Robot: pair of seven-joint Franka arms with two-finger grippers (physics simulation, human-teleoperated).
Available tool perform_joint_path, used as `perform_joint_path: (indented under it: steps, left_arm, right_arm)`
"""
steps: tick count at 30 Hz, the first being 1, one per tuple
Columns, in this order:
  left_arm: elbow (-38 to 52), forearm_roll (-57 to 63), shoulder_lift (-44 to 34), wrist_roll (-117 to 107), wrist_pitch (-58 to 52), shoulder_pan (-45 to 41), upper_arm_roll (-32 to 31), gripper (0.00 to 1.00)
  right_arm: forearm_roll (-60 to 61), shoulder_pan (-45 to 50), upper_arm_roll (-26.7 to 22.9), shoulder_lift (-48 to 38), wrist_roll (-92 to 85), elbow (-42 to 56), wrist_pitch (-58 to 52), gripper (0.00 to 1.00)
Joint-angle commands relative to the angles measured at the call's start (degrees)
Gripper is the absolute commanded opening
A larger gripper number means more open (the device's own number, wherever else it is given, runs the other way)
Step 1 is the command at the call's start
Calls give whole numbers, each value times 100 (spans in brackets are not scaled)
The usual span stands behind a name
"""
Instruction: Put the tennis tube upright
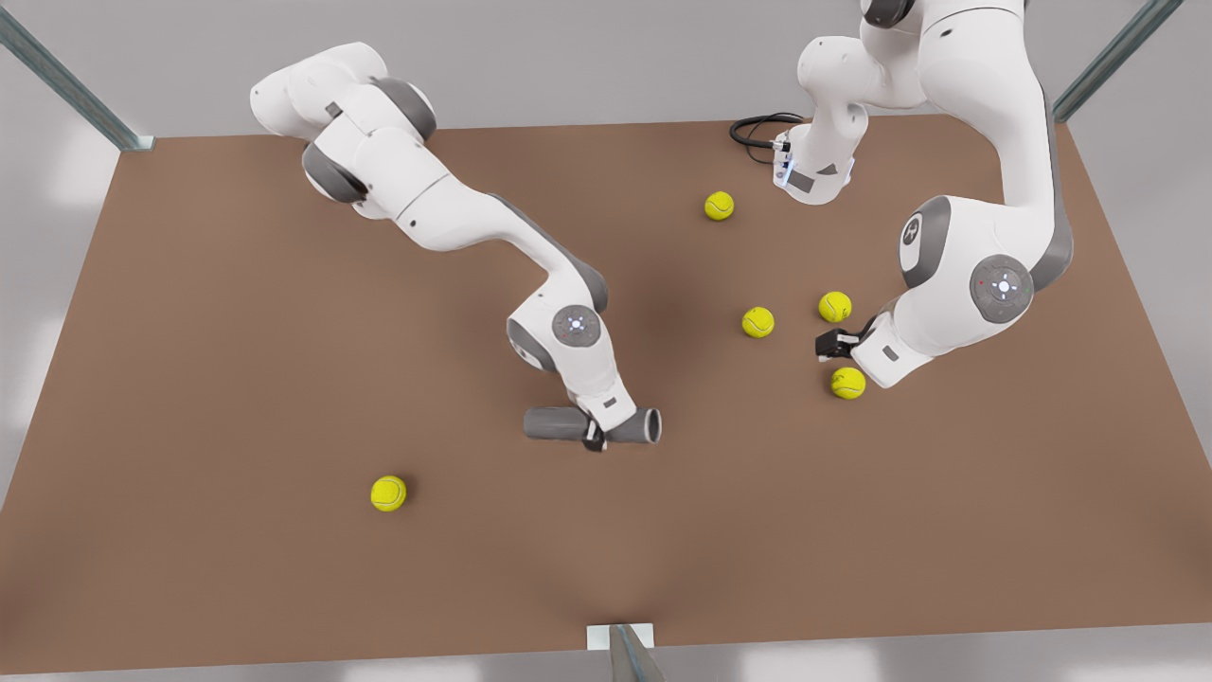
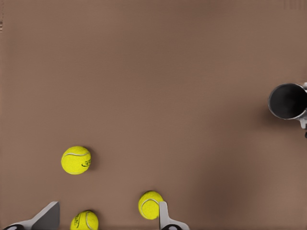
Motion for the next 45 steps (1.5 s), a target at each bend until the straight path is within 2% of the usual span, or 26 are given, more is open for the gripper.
perform_joint_path:
  steps: [1, 2, 5, 6, 7, 9, 15, 16, 17, 19, 21, 22, 23, 24, 26, 27, 28, 32, 35, 45]
  left_arm:
    - [3, 4, -3, -151, 9, 1, 2, 100]
    - [-6, 4, 6, -151, 18, 1, -6, 100]
    - [-6, 4, 32, -151, 18, 1, -6, 100]
    - [-6, 4, 41, -151, 26, 1, -6, 100]
    - [3, 4, 50, -151, 26, 1, -6, 100]
    - [-6, 4, 41, -151, 35, 1, -6, 100]
    - [20, -198, 102, -749, 281, -87, -50, 100]
    - [29, -811, 260, -810, 501, -87, -42, 100]
    - [318, -1962, 603, -889, 571, -78, -15, 100]
    - [723, -3941, 1183, -793, 571, 10, 29, 100]
    - [1619, -4250, 2193, -547, 519, 54, -138, 100]
    - [1664, -4398, 2422, -248, 571, 54, -165, 100]
    - [1673, -4662, 2580, 15, 580, 54, -165, 100]
    - [1664, -4865, 2800, 270, 676, 54, -165, 100]
    - [1664, -5120, 3134, 877, 800, 54, -165, 100]
    - [1734, -5242, 3275, 1053, 817, 54, -165, 100]
    - [1734, -5269, 3398, 1255, 984, 54, -156, 100]
    - [1725, -5278, 3592, 1580, 1072, 54, -156, 100]
    - [1365, -5278, 3275, 1624, 1028, 45, -200, 100]
    - [1286, -5735, 3671, 2327, 1468, -34, -261, 100]
  right_arm:
    - [-65, 148, 13, 367, -1781, 610, 45, 73]
    - [-57, 245, 13, 543, -1789, 990, -219, 74]
    - [-39, 236, 4, 561, -2492, 990, -404, 77]
    - [-39, 236, 4, 561, -2580, 972, -448, 88]
    - [-30, 236, 4, 561, -2563, 972, -553, 88]
    - [-30, 227, 4, 569, -2563, 946, -553, 100]
    - [216, 174, 4, 209, -2387, 972, -1203, 100]
    - [399, -142, 13, -80, -2142, 946, -1476, 100]
    - [761, -572, -4, -563, -1843, 806, -2055, 100]
    - [805, -1636, -4, -1899, -814, -372, -2258, 100]
    - [814, -2348, -22, -2366, 609, -382, -2944, 100]
    - [822, -2445, -48, -2366, 1637, -136, -3295, 100]
    - [901, -2927, 4, -2348, 1849, 128, -3480, 100]
    - [1621, -3384, -92, -2453, 2156, 199, -3708, 100]
    - [1789, -3851, -224, -3411, 2675, -1039, -3411, 100]
    - [1859, -4176, -242, -4158, 2675, -2295, -2813, 100]
    - [1982, -4238, -242, -4695, 2675, -3070, -2522, 100]
    - [1956, -4168, -207, -4634, 2675, -2983, -2531, 100]
    - [1974, -4159, -198, -4590, 2675, -2948, -2531, 100]
    - [1991, -4168, -198, -4546, 2632, -2948, -2548, 100]
